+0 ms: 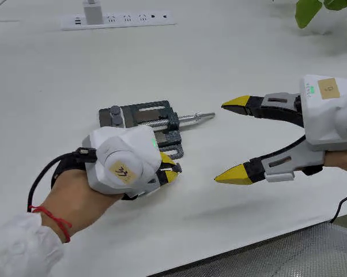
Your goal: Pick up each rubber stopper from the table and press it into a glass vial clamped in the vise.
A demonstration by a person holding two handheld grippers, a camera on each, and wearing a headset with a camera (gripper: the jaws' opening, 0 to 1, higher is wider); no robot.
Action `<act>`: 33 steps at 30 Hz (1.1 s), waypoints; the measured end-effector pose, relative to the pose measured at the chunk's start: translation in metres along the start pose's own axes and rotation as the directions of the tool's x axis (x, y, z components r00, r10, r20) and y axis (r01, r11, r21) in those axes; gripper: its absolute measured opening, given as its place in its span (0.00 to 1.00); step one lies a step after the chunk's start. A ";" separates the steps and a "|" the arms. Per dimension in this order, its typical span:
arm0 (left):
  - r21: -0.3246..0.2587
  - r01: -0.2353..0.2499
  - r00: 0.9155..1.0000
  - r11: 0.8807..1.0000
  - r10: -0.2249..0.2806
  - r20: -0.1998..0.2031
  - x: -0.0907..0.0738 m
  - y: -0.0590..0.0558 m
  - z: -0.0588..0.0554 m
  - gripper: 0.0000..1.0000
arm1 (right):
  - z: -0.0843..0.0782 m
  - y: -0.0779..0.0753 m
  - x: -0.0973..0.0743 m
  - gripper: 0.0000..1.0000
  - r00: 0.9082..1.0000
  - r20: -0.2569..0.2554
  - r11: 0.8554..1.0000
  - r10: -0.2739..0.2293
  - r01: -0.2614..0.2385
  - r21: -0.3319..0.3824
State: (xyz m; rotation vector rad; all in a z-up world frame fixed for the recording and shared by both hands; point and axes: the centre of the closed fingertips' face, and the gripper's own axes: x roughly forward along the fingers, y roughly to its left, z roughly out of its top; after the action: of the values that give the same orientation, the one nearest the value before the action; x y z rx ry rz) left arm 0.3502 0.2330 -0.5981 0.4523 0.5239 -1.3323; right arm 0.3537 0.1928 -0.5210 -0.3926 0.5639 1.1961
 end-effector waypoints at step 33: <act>0.052 -0.120 0.961 0.991 0.102 0.257 -0.132 -0.012 0.105 0.03 | 0.113 0.053 0.000 0.15 0.969 0.056 0.965 0.241 -0.233 -0.119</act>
State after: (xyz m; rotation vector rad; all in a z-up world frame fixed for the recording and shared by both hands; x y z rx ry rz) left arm 0.3280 0.2732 -0.4350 0.3535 0.2382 -1.2793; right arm 0.3263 0.2745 -0.4305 -0.3834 0.4941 1.4713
